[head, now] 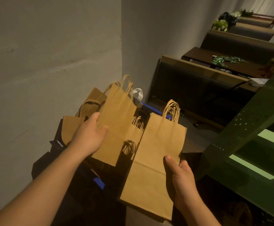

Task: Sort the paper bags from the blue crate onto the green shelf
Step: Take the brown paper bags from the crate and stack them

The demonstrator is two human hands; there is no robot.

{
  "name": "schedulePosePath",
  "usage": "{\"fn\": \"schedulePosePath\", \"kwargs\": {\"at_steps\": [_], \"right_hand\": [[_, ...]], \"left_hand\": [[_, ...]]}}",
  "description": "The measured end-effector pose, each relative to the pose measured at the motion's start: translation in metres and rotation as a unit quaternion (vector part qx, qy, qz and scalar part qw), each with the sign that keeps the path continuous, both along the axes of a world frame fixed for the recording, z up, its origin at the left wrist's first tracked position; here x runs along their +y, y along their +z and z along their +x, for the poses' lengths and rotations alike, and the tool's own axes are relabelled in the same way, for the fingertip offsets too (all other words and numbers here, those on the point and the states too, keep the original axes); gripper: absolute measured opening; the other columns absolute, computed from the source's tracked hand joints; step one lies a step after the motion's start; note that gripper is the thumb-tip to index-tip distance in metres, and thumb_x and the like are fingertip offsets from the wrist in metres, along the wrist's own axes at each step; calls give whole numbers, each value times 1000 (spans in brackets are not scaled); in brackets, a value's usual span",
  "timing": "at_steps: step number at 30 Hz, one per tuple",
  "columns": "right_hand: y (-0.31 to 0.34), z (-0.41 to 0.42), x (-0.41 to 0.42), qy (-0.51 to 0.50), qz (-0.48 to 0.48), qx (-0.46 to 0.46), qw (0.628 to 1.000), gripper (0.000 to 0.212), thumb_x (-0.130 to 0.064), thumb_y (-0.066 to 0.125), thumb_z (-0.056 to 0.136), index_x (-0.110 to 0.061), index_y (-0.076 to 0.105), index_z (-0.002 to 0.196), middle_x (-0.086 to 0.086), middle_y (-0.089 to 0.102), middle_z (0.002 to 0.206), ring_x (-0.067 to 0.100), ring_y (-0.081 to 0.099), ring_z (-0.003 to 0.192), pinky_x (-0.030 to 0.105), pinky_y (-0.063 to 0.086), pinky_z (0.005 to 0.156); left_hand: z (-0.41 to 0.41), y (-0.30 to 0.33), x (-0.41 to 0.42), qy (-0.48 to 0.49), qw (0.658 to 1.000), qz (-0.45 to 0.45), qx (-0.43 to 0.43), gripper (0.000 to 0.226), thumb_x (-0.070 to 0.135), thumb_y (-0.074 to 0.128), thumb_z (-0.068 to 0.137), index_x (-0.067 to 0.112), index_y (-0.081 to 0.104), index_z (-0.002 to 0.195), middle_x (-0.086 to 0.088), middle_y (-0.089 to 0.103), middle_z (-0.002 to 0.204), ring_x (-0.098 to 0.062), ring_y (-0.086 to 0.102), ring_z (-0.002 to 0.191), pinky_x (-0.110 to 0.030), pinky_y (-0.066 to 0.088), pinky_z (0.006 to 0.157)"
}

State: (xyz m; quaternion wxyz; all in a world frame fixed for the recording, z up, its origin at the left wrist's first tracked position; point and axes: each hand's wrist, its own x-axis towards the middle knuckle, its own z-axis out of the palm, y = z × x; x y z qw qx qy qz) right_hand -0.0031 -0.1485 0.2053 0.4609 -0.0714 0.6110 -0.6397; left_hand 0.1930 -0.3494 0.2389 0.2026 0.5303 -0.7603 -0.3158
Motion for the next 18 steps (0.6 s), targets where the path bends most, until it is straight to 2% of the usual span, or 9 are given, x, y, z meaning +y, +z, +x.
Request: {"fn": "schedulePosePath", "kwargs": {"at_steps": [3,5,7,9,10,13,15,18], "right_hand": [[5,-1,-2,3,-40,-9,999,30,-25,67,93,-17,57,121,6,78,103,23,77,90,37,55,75],[11,-1,-3,7,-71,-12,997,32,-23,64,94,-20,57,125,5,78,107,25,76,97,44,55,83],[15,1,-3,17,-92,-2,996,32,-19,61,97,-22,58,128,2,77,112,22,76,100,39,54,82],[16,2,-2,24,-95,11,995,31,-19,61,98,-23,58,128,-1,77,111,18,76,99,34,53,80],[15,2,-2,27,-93,16,995,30,-19,61,97,-23,59,127,-2,78,110,17,76,98,33,53,79],[10,2,1,26,-74,31,996,29,-21,64,96,-25,60,124,-4,78,107,16,76,97,34,54,80],[7,2,3,21,-53,39,998,29,-25,66,95,-25,60,123,-3,78,106,18,76,96,40,56,84],[3,1,6,15,-29,47,998,24,-26,66,95,-24,61,119,1,77,109,22,75,99,44,57,89]], "left_hand": [[-9,-1,25,-8,996,57,68,48,30,60,102,32,41,147,22,58,107,3,60,89,-18,46,64],[-15,-10,41,-6,989,98,115,45,30,61,101,33,44,143,21,62,112,0,63,98,-22,52,72],[-21,-22,56,-3,980,142,141,47,35,59,101,34,44,145,16,64,125,-9,64,115,-36,57,90],[-24,-31,69,-8,973,182,142,53,41,55,102,37,38,151,12,60,138,-16,59,128,-50,53,104],[-26,-36,74,-10,968,199,149,53,41,51,103,38,35,153,11,59,140,-16,57,129,-52,51,107],[-30,-43,89,-10,953,238,186,45,38,41,109,40,35,153,12,58,139,-11,54,130,-48,46,112],[-31,-44,98,-15,948,251,197,40,38,39,110,46,36,149,17,57,135,-7,53,128,-42,45,111],[-31,-48,107,-11,946,258,197,51,43,38,109,39,27,159,11,44,155,-15,41,144,-50,37,120]]}}
